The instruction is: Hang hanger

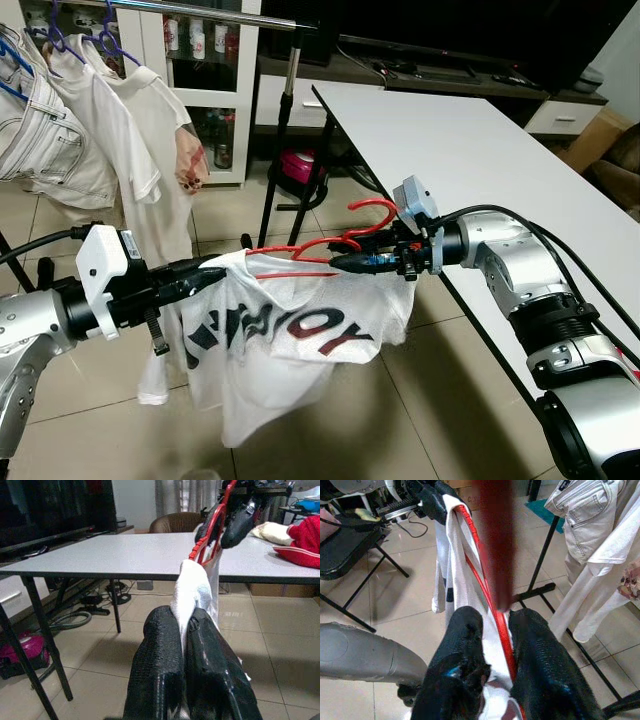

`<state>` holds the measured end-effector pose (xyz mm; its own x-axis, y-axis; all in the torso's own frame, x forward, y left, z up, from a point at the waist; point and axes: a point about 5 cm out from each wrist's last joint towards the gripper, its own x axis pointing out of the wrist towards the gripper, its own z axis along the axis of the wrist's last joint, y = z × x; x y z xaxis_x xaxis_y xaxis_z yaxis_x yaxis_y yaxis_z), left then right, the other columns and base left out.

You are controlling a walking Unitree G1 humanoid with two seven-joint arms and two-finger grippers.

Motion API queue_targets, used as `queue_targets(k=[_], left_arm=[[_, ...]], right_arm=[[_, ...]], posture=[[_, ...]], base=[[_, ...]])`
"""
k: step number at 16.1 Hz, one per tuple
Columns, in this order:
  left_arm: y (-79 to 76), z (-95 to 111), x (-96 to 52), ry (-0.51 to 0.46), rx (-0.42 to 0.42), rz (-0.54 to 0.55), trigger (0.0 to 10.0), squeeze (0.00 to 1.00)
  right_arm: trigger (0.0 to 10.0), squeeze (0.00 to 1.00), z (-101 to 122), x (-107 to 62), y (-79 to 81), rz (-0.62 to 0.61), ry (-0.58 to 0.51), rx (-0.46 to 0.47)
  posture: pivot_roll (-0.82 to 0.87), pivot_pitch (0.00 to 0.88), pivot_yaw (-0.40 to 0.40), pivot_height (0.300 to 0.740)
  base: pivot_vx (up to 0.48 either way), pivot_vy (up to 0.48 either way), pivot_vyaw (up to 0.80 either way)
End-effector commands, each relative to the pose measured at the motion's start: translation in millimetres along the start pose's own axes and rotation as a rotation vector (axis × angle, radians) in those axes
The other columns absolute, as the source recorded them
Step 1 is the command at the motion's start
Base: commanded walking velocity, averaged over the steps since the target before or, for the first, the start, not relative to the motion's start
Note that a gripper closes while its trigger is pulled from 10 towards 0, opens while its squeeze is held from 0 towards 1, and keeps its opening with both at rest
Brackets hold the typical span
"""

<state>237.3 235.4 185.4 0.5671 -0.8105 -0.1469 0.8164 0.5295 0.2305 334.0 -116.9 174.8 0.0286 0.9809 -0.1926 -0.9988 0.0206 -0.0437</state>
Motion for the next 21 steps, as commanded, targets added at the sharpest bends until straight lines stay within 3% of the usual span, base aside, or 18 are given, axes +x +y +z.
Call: queue_targets(k=[1, 8, 9, 11, 12, 15, 21], left_arm=[[2.4, 9.9, 4.3, -0.057, 0.015, 0.008, 0.0, 0.00], [0.5, 3.9, 14.7, -0.069, -0.021, -0.002, 0.0, 0.00], [1.4, 3.1, 16.2, -0.081, -0.018, 0.014, 10.0, 0.00], [4.3, 4.8, 17.4, -0.100, -0.012, 0.018, 10.0, 0.00], [5.5, 7.0, 16.8, -0.104, -0.021, -0.006, 10.0, 1.00], [6.0, 15.9, 16.3, -0.116, -0.013, -0.064, 10.0, 1.00], [4.6, 10.4, 13.1, -0.065, -0.028, -0.129, 10.0, 1.00]], right_arm=[[0.0, 0.00, 5.7, -3.5, -2.4, -0.004, -0.007, -0.012], [0.0, 0.00, -4.1, -1.1, 5.4, 0.041, -0.010, 0.011], [0.0, 0.00, -2.5, -0.8, 5.2, 0.041, -0.015, 0.005], [0.0, 0.00, -1.7, -1.1, 5.3, 0.039, -0.016, 0.000], [0.0, 0.00, -1.6, -1.5, 5.0, 0.026, -0.008, -0.011], [0.0, 0.00, 2.0, -6.4, 4.8, 0.004, -0.028, -0.016], [0.0, 0.00, -6.0, -25.0, 7.1, -0.045, 0.023, -0.004]], posture=[[0.07, 0.000, -0.199, 0.740], [0.08, 0.000, -0.199, 0.740], [0.08, 0.000, -0.194, 0.740], [0.07, 0.000, -0.184, 0.740], [0.07, 0.000, -0.184, 0.740], [0.08, 0.000, -0.185, 0.740], [0.07, 0.000, -0.178, 0.740]], base=[[0.000, 0.000, 0.00], [0.000, 0.000, 0.00], [0.000, 0.000, 0.00], [0.000, 0.000, 0.00], [0.000, 0.000, 0.00], [0.000, 0.000, 0.00], [0.000, 0.000, 0.00]])
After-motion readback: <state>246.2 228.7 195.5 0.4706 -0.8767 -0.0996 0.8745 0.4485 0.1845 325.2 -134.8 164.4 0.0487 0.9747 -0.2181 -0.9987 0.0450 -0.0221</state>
